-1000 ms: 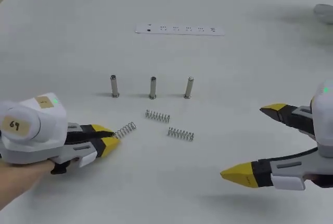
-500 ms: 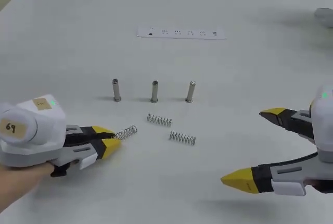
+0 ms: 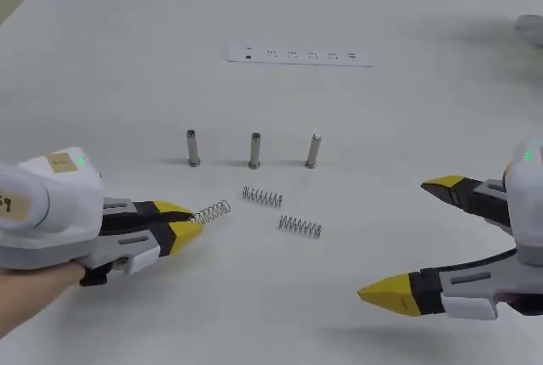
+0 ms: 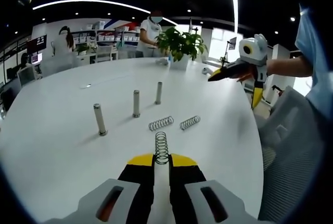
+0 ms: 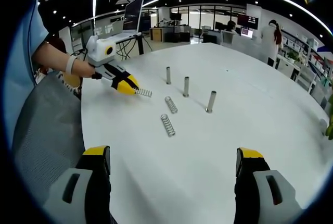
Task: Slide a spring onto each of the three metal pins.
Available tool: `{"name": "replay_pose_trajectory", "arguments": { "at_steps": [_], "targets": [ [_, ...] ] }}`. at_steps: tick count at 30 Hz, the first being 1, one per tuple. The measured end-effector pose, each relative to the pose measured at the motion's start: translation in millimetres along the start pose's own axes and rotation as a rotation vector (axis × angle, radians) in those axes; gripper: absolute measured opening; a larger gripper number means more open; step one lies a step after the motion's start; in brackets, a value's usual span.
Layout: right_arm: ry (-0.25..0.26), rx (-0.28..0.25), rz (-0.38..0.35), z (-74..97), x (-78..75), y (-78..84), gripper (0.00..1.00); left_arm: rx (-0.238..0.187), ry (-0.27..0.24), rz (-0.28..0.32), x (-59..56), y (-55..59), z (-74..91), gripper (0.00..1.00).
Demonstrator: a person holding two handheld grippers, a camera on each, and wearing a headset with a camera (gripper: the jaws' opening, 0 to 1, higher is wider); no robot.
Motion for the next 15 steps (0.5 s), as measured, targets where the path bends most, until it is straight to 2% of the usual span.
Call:
{"name": "replay_pose_trajectory", "arguments": {
  "at_steps": [15],
  "targets": [
    [-0.051,-0.112,-0.052,-7.5,7.0,-17.4,0.96,-0.069,0.077,-0.029,-12.3,-26.8,9.2,0.02]
  ]
}}
Point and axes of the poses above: the centre of the closed fingertips' face, and the gripper's own axes: z roughly backward along the fingers, x roughly to its left, y roughly out of its underside, the point moved 7 cm from there along z, roughly backward along the fingers, and after that the axes turned 15 degrees about -y, right-handed, at the moved point
